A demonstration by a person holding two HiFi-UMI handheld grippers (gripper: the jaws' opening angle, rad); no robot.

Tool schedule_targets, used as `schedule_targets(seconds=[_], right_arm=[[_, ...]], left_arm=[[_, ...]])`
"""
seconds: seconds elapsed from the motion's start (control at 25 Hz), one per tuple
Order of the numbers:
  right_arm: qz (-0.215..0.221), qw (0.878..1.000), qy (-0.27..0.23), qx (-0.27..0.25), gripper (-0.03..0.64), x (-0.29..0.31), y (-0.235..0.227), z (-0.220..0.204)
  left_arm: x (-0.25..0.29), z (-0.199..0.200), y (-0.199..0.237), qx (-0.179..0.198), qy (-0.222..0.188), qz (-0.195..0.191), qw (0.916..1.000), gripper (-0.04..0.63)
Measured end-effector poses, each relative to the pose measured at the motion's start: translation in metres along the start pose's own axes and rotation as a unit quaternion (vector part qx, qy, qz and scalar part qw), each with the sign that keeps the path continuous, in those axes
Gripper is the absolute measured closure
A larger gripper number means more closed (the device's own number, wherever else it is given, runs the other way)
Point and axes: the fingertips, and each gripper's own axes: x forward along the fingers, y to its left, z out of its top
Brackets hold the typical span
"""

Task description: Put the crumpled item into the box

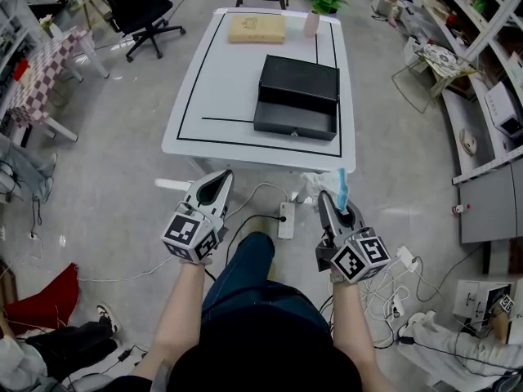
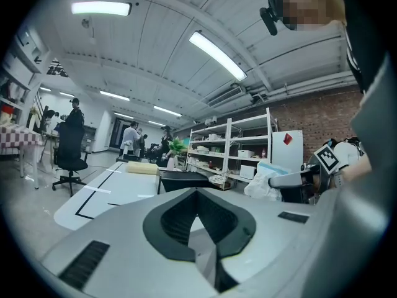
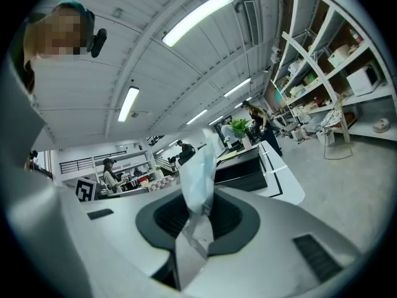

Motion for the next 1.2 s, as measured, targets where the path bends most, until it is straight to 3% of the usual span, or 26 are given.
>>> schedule_targets(seconds=[0.44, 1.2], right_arm=[[-0.014, 1.0, 0.007, 0.005, 0.552, 0.046, -0.035, 0.02], [-0.009, 0.999, 0.036, -0.008, 0.552, 0.161, -0.078, 0.049]], left_arm=[[0.067, 0.012, 0.013, 0.005, -0.01, -0.024, 0.9997, 0.594], [0.172, 0.024, 0.083, -0.018, -0.01, -0.036, 0.9991, 0.595]])
